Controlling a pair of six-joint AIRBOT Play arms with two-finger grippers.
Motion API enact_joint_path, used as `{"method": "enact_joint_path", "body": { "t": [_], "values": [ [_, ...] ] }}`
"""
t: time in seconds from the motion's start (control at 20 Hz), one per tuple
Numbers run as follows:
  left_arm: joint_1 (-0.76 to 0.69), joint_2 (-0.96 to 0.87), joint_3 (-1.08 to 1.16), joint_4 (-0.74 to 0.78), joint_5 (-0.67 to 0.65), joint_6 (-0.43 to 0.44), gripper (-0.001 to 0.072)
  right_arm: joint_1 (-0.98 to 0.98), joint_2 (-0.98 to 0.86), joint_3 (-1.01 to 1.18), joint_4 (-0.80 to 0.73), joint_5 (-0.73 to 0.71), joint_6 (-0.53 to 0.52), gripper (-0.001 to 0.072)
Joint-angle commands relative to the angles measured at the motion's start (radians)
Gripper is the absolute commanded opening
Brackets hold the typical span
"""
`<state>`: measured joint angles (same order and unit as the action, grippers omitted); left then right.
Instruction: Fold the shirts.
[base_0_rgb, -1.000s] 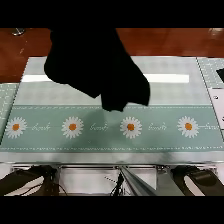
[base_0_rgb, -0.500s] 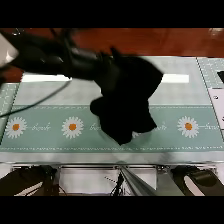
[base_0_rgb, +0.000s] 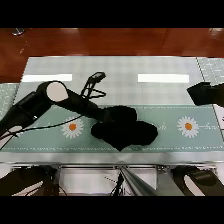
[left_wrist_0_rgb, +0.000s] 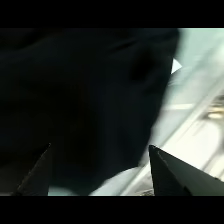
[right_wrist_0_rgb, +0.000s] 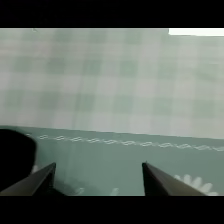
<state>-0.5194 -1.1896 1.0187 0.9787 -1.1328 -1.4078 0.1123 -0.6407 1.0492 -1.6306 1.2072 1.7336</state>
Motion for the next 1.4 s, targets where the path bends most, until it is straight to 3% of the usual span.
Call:
{"method": "enact_joint_path", "body": {
  "t": [0.0, 0.1, 0.2, 0.35, 0.45, 0.6, 0.65, 0.7, 0.75, 0.95, 1.15, 1.35],
  "values": [
    [0.19, 0.038, -0.027, 0.15, -0.11, -0.027, 0.0702, -0.175, -0.058, -0.046, -0.32, 0.014, 0.06, 0.0622],
    [0.326, 0.076, -0.104, 0.124, -0.074, -0.074, 0.0702, -0.375, -0.071, -0.092, -0.246, 0.05, 0.083, 0.0622],
    [0.402, 0.072, -0.251, -0.063, -0.032, -0.065, 0.0701, -0.482, -0.068, -0.229, -0.018, 0.011, 0.037, 0.0622],
    [0.397, 0.016, -0.472, -0.566, 0.015, 0.261, 0.0701, -0.489, -0.069, -0.473, 0.354, -0.026, -0.131, 0.0622],
    [0.344, -0.039, -0.528, -0.816, 0.016, 0.446, 0.0701, -0.489, -0.069, -0.575, 0.536, -0.026, -0.214, 0.0622],
    [0.213, -0.137, -0.492, -0.937, 0.058, 0.556, 0.0699, -0.488, -0.069, -0.617, 0.586, -0.007, -0.244, 0.0622],
    [0.188, -0.168, -0.463, -0.964, 0.059, 0.59, 0.0608, -0.488, -0.069, -0.621, 0.58, 0.004, -0.256, 0.0622],
    [0.18, -0.189, -0.432, -0.972, 0.043, 0.613, 0.0136, -0.488, -0.069, -0.626, 0.576, 0.01, -0.256, 0.0622],
    [0.181, -0.198, -0.4, -0.972, 0.026, 0.632, 0.0026, -0.472, -0.074, -0.631, 0.579, 0.011, -0.256, 0.0622],
    [0.21, -0.196, -0.326, -0.971, -0.026, 0.641, 0.0025, -0.284, -0.192, -0.632, 0.582, -0.034, -0.256, 0.0622],
    [0.208, -0.195, -0.327, -0.952, -0.04, 0.637, 0.0025, -0.151, -0.386, -0.581, 0.676, -0.163, -0.28, 0.0622],
    [0.198, -0.195, -0.327, -0.952, -0.039, 0.637, 0.0025, -0.029, -0.583, -0.491, 0.756, -0.177, -0.333, 0.0622]
  ]
}}
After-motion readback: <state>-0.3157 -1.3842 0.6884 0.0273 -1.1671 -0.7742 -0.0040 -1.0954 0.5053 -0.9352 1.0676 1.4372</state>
